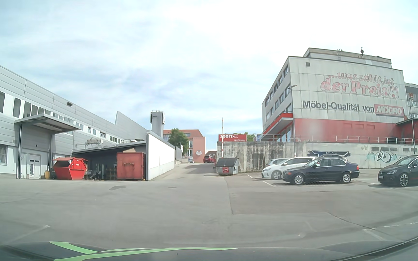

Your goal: Follow the waypoints while adhering to traffic rules and regulations

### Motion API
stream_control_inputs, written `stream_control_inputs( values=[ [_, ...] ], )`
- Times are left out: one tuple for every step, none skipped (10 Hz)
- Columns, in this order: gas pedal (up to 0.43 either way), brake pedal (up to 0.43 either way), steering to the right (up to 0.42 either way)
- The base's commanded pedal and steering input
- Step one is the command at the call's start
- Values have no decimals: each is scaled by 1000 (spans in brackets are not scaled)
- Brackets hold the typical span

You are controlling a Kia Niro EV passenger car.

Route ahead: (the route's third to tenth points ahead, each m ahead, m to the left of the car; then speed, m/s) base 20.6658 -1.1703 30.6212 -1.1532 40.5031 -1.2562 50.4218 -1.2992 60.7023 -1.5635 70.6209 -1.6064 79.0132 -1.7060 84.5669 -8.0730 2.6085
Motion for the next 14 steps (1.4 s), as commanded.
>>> stream_control_inputs(
  values=[
    [110, 0, -44],
    [110, 0, -41],
    [118, 0, -41],
    [130, 0, -41],
    [150, 0, -41],
    [150, 0, -41],
    [157, 0, -41],
    [157, 0, -41],
    [169, 0, -41],
    [177, 0, -41],
    [177, 0, -41],
    [189, 0, -41],
    [189, 0, -41],
    [189, 0, -41]
  ],
)
